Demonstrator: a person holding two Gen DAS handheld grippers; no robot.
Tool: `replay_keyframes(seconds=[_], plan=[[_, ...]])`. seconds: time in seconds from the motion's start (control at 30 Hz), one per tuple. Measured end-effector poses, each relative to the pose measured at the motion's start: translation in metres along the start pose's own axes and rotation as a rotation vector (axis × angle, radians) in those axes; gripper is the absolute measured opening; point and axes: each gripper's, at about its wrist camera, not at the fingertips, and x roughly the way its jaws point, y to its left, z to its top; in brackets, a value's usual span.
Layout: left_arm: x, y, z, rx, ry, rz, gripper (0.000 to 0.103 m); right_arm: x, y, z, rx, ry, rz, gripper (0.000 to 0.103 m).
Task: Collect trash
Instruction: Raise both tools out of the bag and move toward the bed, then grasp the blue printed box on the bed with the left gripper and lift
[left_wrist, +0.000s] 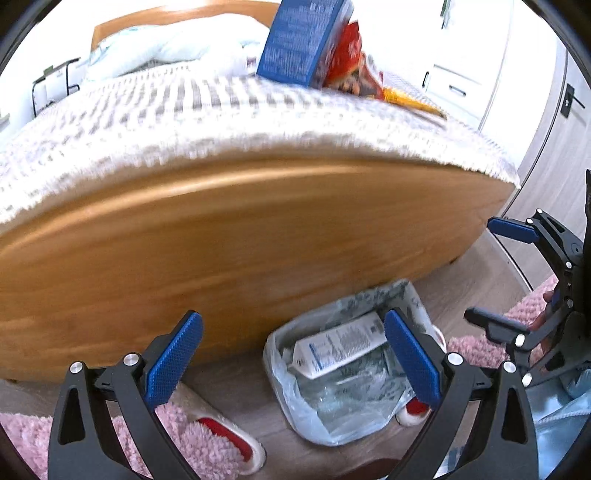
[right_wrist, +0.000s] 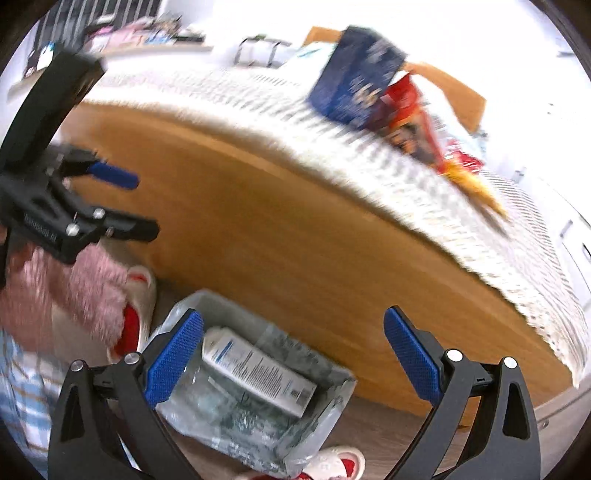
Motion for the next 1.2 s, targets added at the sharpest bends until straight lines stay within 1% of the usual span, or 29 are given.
replay_keyframes(seconds=[0.13,0.2,0.3,0.43,0.7,0.83,1.0,1.2], plan=[[-0.012,-0.003,0.009,0.008,-0.063,0.0,0.095,-0.016,-0.016,0.007,0.083,-0.092,-0.053,0.094],[-0.018,-0.006,0.015,0.014,-0.092,-0.006,0.095,-0.02,-0.02,0.01,0.107,-0.127,-0.065,0.094],[-0.022,-0.011,0.025,0.025,-0.125,-0.016,0.095,-0.03,-0.029,0.014,0.157,-0.192,-0.095,0.094],[-0.024,-0.018,0.037,0.039,-0.149,-0.03,0.095,-0.039,-0.04,0.015,0.204,-0.248,-0.139,0.094],[-0.017,-0.03,0.065,0.069,-0.185,-0.024,0.095,-0.044,-0.058,0.012,0.28,-0.283,-0.196,0.094],[-0.013,-0.03,0.081,0.074,-0.204,-0.012,0.095,-0.044,-0.063,0.009,0.297,-0.284,-0.205,0.094],[-0.005,-0.026,0.107,0.064,-0.222,0.009,0.095,-0.043,-0.07,0.006,0.32,-0.29,-0.219,0.094],[0.01,-0.02,0.136,0.042,-0.214,0.038,0.095,-0.041,-0.085,0.006,0.358,-0.298,-0.233,0.094]])
